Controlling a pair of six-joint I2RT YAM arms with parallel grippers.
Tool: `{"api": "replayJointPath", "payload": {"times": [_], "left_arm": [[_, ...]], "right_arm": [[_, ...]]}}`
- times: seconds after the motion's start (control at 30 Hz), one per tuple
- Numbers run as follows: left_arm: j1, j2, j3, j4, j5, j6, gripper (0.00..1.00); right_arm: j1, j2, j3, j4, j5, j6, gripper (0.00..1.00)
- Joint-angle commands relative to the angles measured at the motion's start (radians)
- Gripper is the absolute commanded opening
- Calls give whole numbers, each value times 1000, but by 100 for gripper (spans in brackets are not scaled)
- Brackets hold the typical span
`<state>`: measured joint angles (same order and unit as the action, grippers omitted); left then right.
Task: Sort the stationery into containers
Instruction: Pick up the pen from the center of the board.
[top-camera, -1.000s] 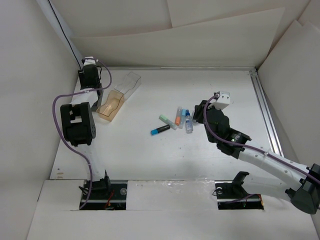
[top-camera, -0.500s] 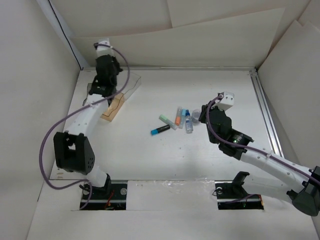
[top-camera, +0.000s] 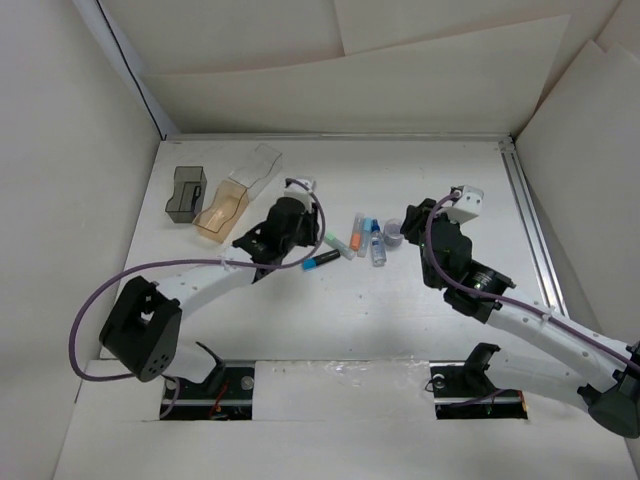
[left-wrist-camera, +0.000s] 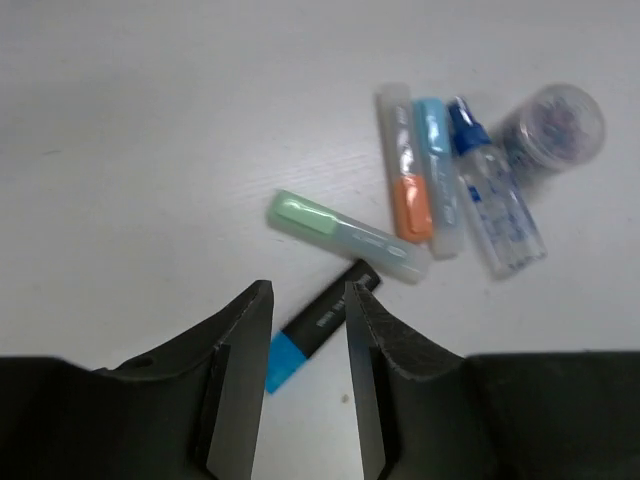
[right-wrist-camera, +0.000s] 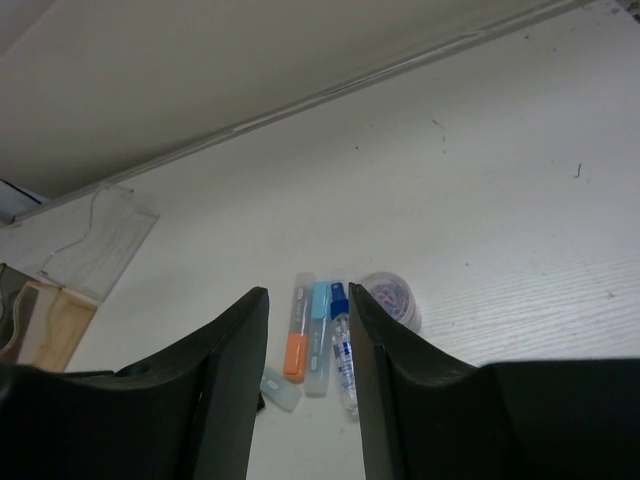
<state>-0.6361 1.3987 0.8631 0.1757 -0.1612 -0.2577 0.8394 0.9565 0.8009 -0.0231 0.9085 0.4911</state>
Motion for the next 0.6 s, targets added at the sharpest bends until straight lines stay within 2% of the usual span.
{"api": "replayJointPath", "payload": {"times": [0.0,0.13,0.2,0.23,0.3,0.4,0.57], "left_arm": [[-108,17,8,-19,-51,-14,32],[-128,77,-15,-1,-12,-5,39],[-128,91,-29,21,3,-5,46],[-128,104,-38,31,3,4,52],[-137,123,-38,42,17,17,57],[-137,172,-27,68,-15,40,58],[-146,223,-27,122,8,67,58]], "right_arm": [[9,-13,-8,0,23,4,45],[0,-13,-8,0,23,14,46],[0,-13,-8,0,13,14,46],[0,-4,-8,0,13,14,46],[0,-4,1,0,13,14,46],[0,-4,1,-9,3,14,46],[0,-4,1,-9,-7,14,46]]}}
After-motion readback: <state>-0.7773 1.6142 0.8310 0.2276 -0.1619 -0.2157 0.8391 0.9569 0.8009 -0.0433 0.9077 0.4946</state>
